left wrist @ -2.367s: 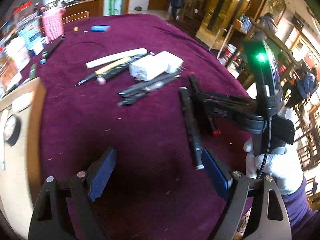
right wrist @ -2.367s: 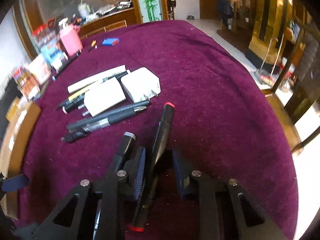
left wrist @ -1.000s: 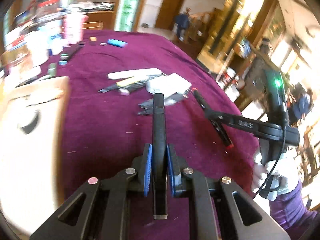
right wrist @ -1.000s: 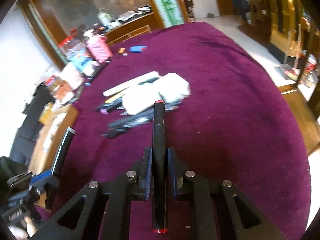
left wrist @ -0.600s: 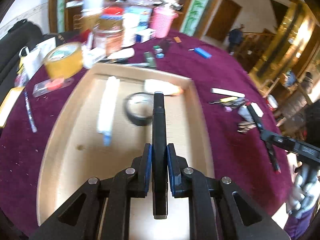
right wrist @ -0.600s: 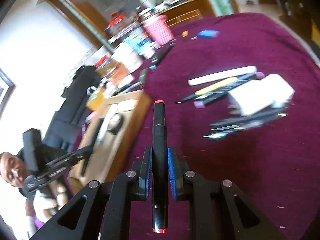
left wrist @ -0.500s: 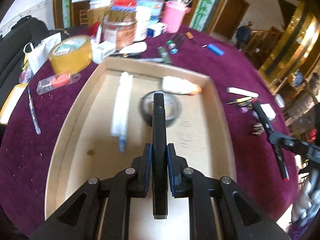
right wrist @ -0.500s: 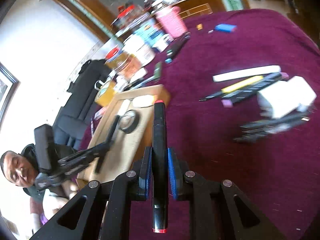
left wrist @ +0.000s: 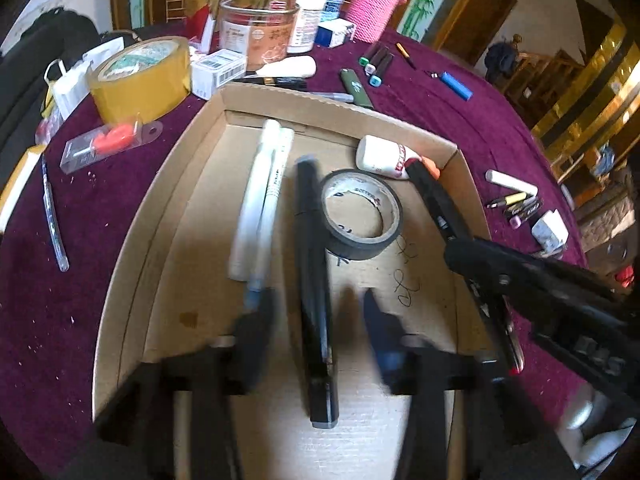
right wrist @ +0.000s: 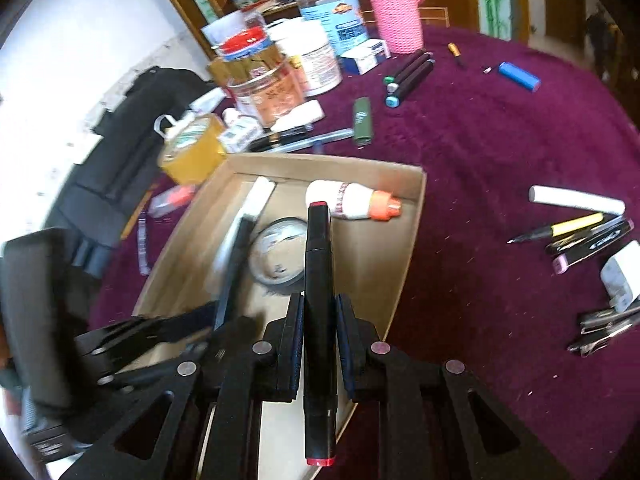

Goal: Organize rigid objects
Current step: 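Carry both black pens over the tray and open both grippers to drop them, then move both grippers away from the tray back toward the pile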

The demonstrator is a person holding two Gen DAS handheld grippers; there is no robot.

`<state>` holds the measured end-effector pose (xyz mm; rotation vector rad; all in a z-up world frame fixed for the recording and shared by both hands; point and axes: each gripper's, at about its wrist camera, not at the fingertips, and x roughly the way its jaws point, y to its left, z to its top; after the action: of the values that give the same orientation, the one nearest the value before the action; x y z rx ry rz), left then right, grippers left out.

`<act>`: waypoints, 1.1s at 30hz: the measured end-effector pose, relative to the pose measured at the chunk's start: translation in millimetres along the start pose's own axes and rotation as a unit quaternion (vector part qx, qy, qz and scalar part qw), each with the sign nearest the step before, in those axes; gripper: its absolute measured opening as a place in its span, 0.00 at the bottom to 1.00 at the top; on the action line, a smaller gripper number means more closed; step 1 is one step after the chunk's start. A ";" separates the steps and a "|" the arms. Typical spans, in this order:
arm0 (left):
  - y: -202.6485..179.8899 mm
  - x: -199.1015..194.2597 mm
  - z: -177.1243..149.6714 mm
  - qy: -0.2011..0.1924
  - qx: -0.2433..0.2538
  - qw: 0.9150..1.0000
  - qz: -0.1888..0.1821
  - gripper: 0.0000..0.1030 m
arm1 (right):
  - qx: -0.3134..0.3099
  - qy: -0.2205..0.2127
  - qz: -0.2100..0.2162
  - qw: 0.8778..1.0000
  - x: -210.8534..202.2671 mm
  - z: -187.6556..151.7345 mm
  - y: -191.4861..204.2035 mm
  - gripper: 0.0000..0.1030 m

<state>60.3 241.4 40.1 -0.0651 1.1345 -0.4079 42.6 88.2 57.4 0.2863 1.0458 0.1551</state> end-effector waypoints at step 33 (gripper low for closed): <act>-33.7 -103.4 -66.8 -0.241 -0.023 0.966 0.092 0.90 | -0.014 -0.207 -0.110 0.972 -96.1 -71.3 -42.9 0.77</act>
<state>-45.6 256.6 109.6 -0.0921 0.6601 -0.1832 -67.3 33.7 90.6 0.1643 0.6527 -0.0885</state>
